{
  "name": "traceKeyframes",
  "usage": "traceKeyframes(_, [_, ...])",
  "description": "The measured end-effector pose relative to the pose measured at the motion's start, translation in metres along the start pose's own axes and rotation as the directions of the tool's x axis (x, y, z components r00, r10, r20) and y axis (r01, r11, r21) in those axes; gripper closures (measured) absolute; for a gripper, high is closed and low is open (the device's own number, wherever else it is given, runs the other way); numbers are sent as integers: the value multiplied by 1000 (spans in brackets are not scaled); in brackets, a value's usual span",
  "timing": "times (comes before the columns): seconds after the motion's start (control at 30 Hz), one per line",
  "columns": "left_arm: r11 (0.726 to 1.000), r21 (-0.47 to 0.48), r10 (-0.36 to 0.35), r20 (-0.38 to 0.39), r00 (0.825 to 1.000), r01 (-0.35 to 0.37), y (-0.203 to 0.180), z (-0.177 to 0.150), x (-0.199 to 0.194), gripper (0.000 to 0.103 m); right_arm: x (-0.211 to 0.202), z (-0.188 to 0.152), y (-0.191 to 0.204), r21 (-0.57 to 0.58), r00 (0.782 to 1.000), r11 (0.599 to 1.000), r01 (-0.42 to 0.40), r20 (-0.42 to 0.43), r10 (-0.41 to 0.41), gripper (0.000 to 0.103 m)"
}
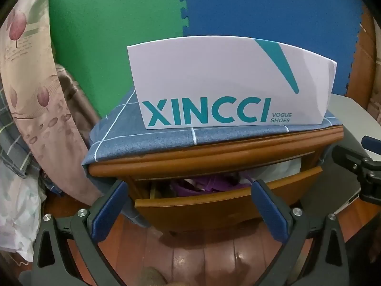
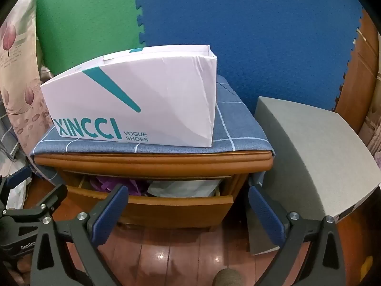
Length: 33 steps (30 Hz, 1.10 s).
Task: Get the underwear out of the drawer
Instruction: 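Move both tools toward the open drawer under the nightstand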
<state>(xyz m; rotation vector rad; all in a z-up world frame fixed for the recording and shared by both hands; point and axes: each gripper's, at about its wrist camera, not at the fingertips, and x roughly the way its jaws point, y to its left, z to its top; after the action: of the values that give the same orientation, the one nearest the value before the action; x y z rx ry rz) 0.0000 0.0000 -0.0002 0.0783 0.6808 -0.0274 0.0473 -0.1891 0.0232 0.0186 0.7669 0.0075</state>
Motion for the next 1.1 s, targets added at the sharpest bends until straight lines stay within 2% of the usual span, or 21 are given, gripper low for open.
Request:
traceKeyframes(0.07, [1000, 0, -3, 15, 1000, 3, 0, 0, 0, 0, -1, -1, 0, 4, 1000, 1000, -4, -5, 4, 0])
traceKeyframes(0.4, [1000, 11, 0, -32, 999, 1, 0, -2, 6, 0, -3, 2, -6, 10, 1000, 1000, -7, -3, 7, 0])
traceKeyframes(0.87, [1000, 7, 1, -58, 998, -1, 4, -5, 10, 0, -3, 0, -8, 32, 1000, 999, -6, 0, 6, 0])
traceKeyframes(1.1, [999, -38, -7, -69, 998, 5, 10, -6, 15, 0, -2, 0, -11, 38, 1000, 999, -10, -1, 10, 0])
